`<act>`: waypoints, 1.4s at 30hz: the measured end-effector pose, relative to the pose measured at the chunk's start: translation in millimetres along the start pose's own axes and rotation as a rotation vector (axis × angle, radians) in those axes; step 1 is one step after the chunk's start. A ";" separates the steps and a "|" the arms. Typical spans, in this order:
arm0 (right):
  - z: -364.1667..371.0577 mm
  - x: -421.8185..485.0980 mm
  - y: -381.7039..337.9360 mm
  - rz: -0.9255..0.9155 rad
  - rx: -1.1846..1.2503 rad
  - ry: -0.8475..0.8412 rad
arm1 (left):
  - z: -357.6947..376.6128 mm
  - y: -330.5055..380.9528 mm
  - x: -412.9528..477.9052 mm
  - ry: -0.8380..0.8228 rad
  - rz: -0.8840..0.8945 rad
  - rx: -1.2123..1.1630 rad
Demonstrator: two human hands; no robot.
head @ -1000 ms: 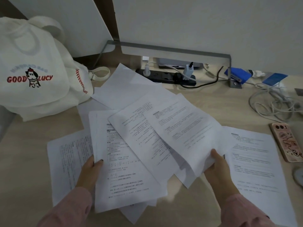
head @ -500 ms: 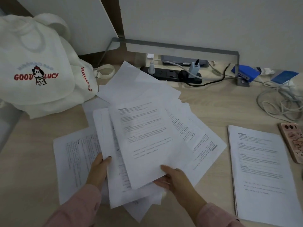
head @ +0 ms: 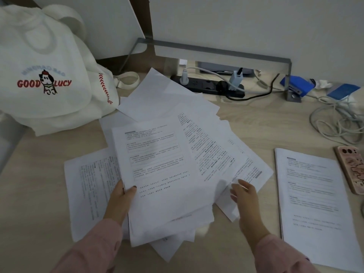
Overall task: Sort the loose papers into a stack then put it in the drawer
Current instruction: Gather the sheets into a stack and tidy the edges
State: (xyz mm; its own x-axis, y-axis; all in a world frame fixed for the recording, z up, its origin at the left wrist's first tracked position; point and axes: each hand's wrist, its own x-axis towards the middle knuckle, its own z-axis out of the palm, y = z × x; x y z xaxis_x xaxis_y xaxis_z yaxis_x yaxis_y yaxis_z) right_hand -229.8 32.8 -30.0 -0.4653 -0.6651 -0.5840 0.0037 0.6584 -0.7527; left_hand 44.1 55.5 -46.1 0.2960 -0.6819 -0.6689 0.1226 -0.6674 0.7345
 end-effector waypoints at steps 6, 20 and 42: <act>5.5 9.4 -18.7 0.213 0.330 -0.154 | -0.3 2.2 -3.2 -0.019 0.001 0.022; -9.8 -13.9 -112.5 -0.569 0.308 -0.040 | -10.2 7.6 -9.6 -0.070 -0.019 0.134; 13.0 44.5 -68.6 -0.286 -0.959 -0.312 | -30.8 1.1 1.3 -0.243 -0.068 0.036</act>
State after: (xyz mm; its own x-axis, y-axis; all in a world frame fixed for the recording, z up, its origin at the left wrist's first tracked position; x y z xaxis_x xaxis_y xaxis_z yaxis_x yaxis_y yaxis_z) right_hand -239.3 -46.6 -8.3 -0.0887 -0.8117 -0.5773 -0.8374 0.3746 -0.3980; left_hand 73.8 63.2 -42.7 0.0514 -0.6843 -0.7274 0.0990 -0.7213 0.6855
